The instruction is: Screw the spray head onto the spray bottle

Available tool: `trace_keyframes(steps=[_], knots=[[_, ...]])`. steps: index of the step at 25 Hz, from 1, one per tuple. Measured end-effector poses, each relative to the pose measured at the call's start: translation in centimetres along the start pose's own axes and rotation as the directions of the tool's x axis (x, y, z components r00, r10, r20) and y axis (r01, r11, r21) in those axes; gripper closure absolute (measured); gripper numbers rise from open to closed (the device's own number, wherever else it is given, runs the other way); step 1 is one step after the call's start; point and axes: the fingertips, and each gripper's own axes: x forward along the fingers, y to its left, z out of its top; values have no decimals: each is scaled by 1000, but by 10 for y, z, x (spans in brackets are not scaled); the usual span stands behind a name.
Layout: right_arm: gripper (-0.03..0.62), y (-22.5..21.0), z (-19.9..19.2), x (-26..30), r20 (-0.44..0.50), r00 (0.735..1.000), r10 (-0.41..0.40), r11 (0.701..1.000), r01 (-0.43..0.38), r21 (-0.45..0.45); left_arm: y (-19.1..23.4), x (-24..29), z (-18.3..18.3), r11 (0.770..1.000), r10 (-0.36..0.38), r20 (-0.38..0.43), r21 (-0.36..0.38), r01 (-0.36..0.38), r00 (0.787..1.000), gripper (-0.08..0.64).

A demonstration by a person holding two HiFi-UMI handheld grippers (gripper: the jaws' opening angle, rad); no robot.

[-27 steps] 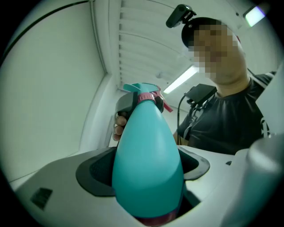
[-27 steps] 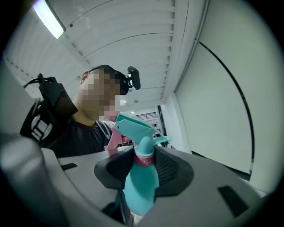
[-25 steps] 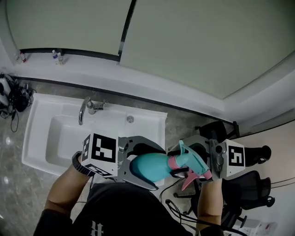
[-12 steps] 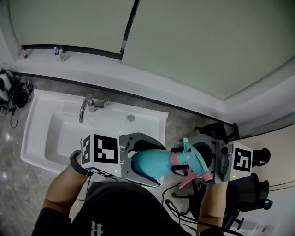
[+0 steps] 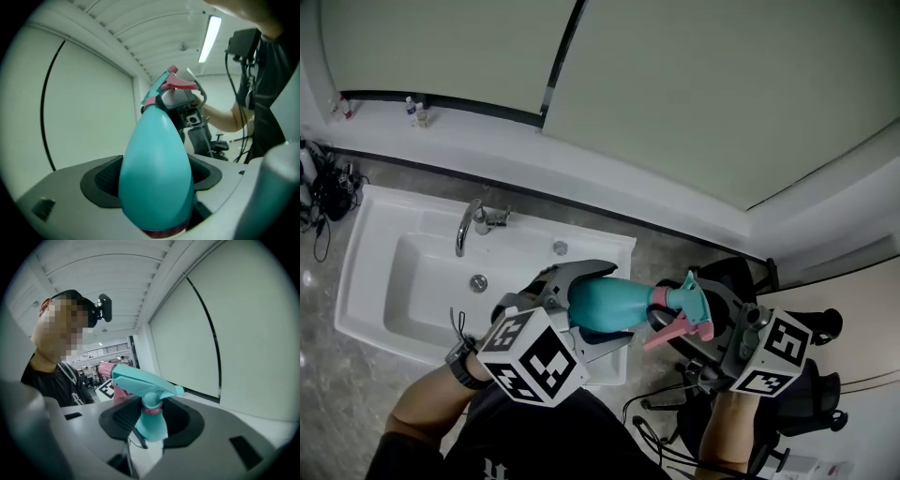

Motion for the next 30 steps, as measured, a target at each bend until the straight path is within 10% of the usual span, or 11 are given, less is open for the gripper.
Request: trace_keyframes(steps=[7, 15, 24, 30], knots=[[451, -40, -30, 12, -165, 964, -210, 961, 234, 145, 34, 22, -35, 911, 394, -30, 148, -385, 919, 156], [449, -28, -23, 13, -262, 926, -273, 961, 273, -38, 19, 31, -17, 972, 233, 196, -60, -226, 952, 156], [376, 17, -14, 1, -334, 937, -104, 983, 45, -180, 11, 17, 7, 992, 63, 351, -126, -19, 934, 156], [377, 42, 28, -51, -342, 937, -66, 850, -127, -512, -15, 5, 23, 983, -130, 420, -67, 174, 898, 156]])
